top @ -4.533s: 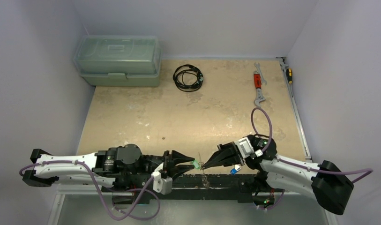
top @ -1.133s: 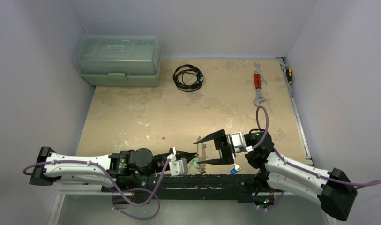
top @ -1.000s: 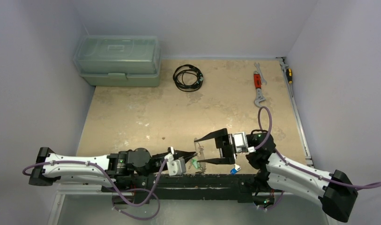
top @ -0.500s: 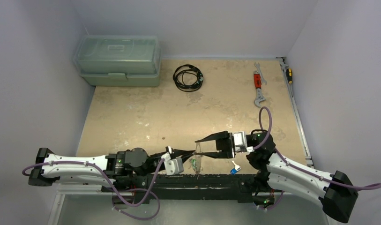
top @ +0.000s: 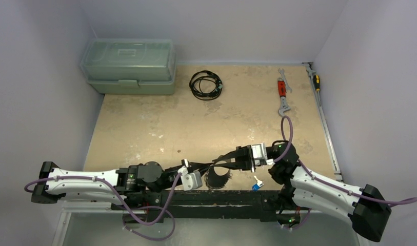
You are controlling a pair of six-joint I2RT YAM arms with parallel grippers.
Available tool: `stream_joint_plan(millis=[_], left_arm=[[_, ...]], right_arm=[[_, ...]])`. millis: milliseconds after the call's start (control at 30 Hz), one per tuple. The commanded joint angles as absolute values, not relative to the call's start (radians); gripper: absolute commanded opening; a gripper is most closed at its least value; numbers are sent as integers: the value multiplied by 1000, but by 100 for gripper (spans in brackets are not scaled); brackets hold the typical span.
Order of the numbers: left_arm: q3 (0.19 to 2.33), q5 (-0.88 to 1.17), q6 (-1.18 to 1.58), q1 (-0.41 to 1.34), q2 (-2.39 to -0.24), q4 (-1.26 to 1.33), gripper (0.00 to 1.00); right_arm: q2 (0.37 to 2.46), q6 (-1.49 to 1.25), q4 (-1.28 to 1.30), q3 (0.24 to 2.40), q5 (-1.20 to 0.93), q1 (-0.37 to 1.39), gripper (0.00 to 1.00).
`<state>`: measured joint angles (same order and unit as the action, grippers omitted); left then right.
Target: Put the keys on the keyring
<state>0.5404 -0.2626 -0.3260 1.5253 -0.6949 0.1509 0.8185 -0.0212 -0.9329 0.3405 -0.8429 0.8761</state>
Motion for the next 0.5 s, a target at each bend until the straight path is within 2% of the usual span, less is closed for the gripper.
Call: stream_joint_plan(millis=[0, 200, 367, 467], left_arm=[[562, -239, -336, 1529, -707, 206, 0], [574, -258, -344, 1529, -715, 183, 0], [588, -276, -345, 1529, -713, 154, 0], [610, -298, -354, 1529, -712, 100, 34]], right_arm=[[825, -6, -927, 385, -836, 874, 13], [829, 19, -914, 392, -847, 874, 0], [831, 40, -909, 391, -866, 874, 0], [824, 70, -934, 370, -840, 874, 0]])
